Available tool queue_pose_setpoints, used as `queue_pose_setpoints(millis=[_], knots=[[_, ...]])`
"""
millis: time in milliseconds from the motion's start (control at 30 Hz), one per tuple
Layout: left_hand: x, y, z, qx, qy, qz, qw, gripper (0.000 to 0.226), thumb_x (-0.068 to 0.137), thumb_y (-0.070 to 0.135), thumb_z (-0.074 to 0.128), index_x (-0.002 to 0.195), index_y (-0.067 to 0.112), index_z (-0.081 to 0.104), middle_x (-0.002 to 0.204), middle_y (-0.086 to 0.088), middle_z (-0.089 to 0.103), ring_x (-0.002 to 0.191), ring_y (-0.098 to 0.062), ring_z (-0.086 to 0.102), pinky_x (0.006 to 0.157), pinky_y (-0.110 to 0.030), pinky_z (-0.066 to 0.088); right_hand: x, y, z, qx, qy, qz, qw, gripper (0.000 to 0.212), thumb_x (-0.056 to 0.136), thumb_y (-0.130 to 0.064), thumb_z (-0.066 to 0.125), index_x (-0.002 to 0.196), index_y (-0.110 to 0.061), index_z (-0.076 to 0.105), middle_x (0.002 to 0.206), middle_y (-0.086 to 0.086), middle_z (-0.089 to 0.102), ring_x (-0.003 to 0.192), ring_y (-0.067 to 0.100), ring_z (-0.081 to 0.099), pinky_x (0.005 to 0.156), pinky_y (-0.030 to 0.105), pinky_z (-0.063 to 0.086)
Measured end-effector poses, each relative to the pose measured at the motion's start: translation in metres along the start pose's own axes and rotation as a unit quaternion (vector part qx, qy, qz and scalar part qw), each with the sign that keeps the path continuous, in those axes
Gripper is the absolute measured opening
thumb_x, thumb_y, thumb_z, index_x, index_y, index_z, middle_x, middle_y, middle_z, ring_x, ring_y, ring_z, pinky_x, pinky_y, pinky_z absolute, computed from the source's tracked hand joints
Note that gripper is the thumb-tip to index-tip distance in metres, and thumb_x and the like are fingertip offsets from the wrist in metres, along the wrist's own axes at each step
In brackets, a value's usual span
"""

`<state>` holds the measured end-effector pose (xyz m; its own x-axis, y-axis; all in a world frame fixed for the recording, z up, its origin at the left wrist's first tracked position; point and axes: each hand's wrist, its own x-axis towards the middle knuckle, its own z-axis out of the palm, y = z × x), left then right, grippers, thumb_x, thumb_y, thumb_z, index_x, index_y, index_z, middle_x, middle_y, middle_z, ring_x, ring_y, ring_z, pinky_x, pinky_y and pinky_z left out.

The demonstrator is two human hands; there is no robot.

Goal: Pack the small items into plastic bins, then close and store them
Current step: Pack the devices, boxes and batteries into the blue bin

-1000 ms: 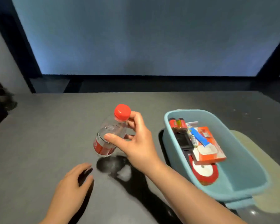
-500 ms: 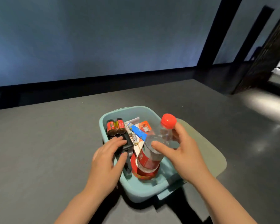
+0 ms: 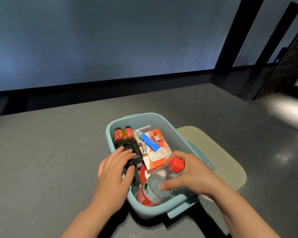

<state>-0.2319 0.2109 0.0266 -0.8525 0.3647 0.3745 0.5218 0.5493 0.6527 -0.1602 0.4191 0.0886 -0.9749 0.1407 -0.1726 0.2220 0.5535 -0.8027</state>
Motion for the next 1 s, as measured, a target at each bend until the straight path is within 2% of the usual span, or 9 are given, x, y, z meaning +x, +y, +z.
queue_pose_setpoints(millis=[133, 300, 400, 500, 600, 667, 733, 867, 1000], knots=[[-0.001, -0.002, 0.000, 0.003, 0.000, 0.007, 1.000, 0.052, 0.083, 0.052, 0.024, 0.121, 0.036, 0.056, 0.130, 0.031, 0.041, 0.128, 0.024, 0.010, 0.106, -0.020, 0.010, 0.005, 0.010, -0.024, -0.090, 0.034, -0.005, 0.995, 0.051, 0.044, -0.026, 0.095, 0.084, -0.036, 0.065, 0.064, -0.019, 0.056, 0.063, 0.000, 0.049, 0.057, 0.016, 0.040], [0.000, -0.003, 0.003, -0.002, 0.011, 0.020, 1.000, 0.050, 0.084, 0.051, 0.025, 0.117, 0.034, 0.060, 0.129, 0.027, 0.046, 0.131, 0.011, 0.021, 0.108, -0.025, 0.014, 0.009, 0.022, -0.026, -0.341, 0.031, -0.084, 0.936, 0.040, 0.049, -0.054, 0.085, 0.082, -0.042, 0.066, 0.095, -0.026, 0.058, 0.104, 0.000, 0.045, 0.086, 0.024, 0.015], [0.000, -0.005, 0.002, -0.011, 0.015, 0.043, 0.999, 0.044, 0.087, 0.049, 0.028, 0.108, 0.033, 0.064, 0.119, 0.025, 0.054, 0.129, 0.008, 0.028, 0.104, -0.022, 0.016, 0.005, 0.032, -0.019, -0.270, 0.068, -0.073, 0.958, 0.033, 0.056, -0.048, 0.086, 0.080, -0.045, 0.064, 0.103, -0.028, 0.061, 0.109, -0.006, 0.048, 0.094, 0.024, 0.016], [0.005, -0.014, -0.005, 0.012, 0.002, 0.102, 0.995, 0.036, 0.091, 0.044, 0.032, 0.096, 0.031, 0.066, 0.101, 0.023, 0.060, 0.121, 0.001, 0.042, 0.102, -0.024, 0.022, -0.011, 0.046, -0.003, -0.136, 0.209, -0.080, 0.965, 0.028, 0.069, -0.037, 0.082, 0.087, -0.047, 0.063, 0.105, -0.033, 0.059, 0.111, -0.004, 0.051, 0.101, 0.026, 0.033], [0.012, -0.027, -0.014, 0.044, -0.025, 0.155, 0.987, 0.035, 0.093, 0.040, 0.034, 0.085, 0.027, 0.066, 0.089, 0.017, 0.059, 0.105, -0.003, 0.050, 0.111, -0.028, 0.021, -0.028, 0.048, 0.036, -0.054, 0.299, -0.059, 0.951, 0.027, 0.082, -0.042, 0.066, 0.103, -0.054, 0.054, 0.126, -0.039, 0.043, 0.127, -0.012, 0.033, 0.109, 0.030, 0.032], [0.017, -0.031, -0.015, 0.060, -0.025, 0.183, 0.981, 0.039, 0.095, 0.041, 0.032, 0.076, 0.024, 0.061, 0.078, 0.014, 0.055, 0.088, -0.005, 0.052, 0.112, -0.027, 0.021, -0.035, 0.047, 0.061, -0.090, 0.309, -0.048, 0.946, 0.031, 0.079, -0.055, 0.052, 0.109, -0.057, 0.047, 0.135, -0.038, 0.032, 0.130, -0.018, 0.013, 0.117, 0.041, 0.018], [0.019, -0.029, -0.012, 0.039, -0.003, 0.204, 0.978, 0.041, 0.098, 0.042, 0.028, 0.072, 0.025, 0.054, 0.074, 0.017, 0.047, 0.079, -0.005, 0.047, 0.108, -0.025, 0.026, -0.037, 0.048, 0.070, -0.114, 0.310, -0.046, 0.943, 0.038, 0.071, -0.063, 0.048, 0.109, -0.058, 0.047, 0.137, -0.037, 0.028, 0.131, -0.013, 0.012, 0.119, 0.049, 0.012], [0.019, -0.030, -0.007, 0.029, 0.028, 0.216, 0.975, 0.053, 0.099, 0.042, 0.023, 0.062, 0.017, 0.051, 0.065, 0.006, 0.044, 0.068, -0.016, 0.043, 0.085, -0.033, 0.036, -0.032, 0.050, 0.060, -0.104, 0.289, -0.079, 0.948, 0.032, 0.069, -0.059, 0.051, 0.101, -0.057, 0.055, 0.141, -0.038, 0.027, 0.134, -0.007, 0.018, 0.112, 0.057, 0.027], [0.010, -0.029, -0.010, 0.074, 0.054, 0.172, 0.981, 0.058, 0.098, 0.045, 0.026, 0.056, 0.012, 0.048, 0.059, 0.003, 0.039, 0.063, -0.018, 0.039, 0.075, -0.028, 0.031, -0.008, 0.049, 0.040, -0.093, 0.229, -0.130, 0.960, 0.032, 0.071, -0.048, 0.053, 0.102, -0.053, 0.060, 0.141, -0.032, 0.031, 0.131, -0.004, 0.024, 0.110, 0.046, 0.031]])
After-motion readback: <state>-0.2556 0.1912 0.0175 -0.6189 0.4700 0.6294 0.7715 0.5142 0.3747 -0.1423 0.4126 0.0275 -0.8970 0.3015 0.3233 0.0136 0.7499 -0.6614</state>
